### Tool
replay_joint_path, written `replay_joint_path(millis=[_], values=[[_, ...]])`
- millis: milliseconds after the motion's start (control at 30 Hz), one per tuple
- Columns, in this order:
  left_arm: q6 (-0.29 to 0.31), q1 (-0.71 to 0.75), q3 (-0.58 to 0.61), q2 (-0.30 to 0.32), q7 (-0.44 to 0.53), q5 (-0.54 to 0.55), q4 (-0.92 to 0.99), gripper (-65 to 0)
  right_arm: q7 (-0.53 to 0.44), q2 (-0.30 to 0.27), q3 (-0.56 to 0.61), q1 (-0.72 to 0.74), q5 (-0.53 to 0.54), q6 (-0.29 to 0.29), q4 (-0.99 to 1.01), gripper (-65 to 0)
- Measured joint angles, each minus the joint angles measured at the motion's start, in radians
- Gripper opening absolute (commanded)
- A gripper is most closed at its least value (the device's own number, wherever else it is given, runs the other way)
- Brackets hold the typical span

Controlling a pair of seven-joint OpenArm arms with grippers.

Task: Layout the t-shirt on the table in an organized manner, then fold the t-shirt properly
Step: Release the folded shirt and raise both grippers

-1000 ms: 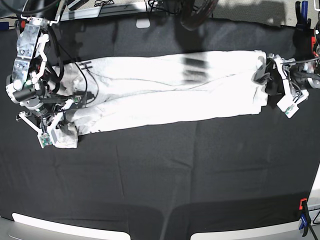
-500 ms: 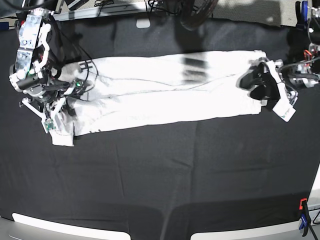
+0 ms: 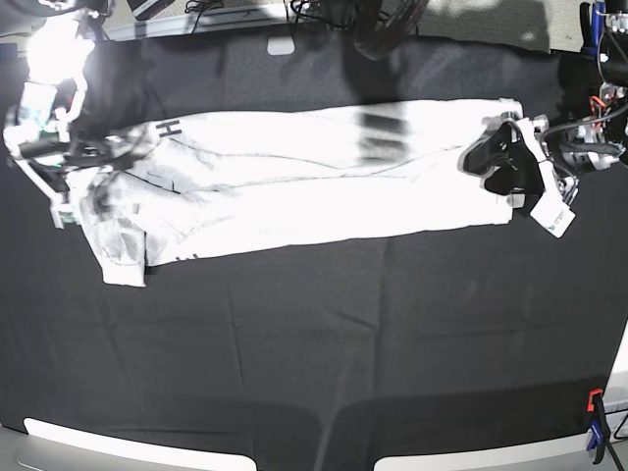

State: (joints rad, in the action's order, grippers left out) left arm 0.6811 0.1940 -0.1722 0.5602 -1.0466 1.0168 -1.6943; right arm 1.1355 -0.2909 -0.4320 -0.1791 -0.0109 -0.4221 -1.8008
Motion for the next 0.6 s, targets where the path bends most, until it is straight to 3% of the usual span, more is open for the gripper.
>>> replay_joint_path(millis=[267,433,567,600], values=[[0.0,0.0,0.0,0.0,0.014,-0.001,0.0,-35.8,0.0,0.003,-0.216,-0.01,0.009,0.015,0.0,-36.6],[0.0,-0.019,0.0,0.0,0.104,-0.003,0.0,-35.8,-0.057,-0.013,-0.318,-0.006,0.151,0.013,-0.025,-36.6],[0.0,-0.081,0.0,0.0,0.122,-0.115,0.0,-35.8,-0.064,-0.029,-0.337,-0.006,0.338,-0.077,-0.075,-36.6],[-0.044,-0.087,0.0,0.0,0.126,-0.129,0.0,-35.8,-0.064,-0.028,-0.337,-0.006,0.423,-0.11,-0.082,-36.6]])
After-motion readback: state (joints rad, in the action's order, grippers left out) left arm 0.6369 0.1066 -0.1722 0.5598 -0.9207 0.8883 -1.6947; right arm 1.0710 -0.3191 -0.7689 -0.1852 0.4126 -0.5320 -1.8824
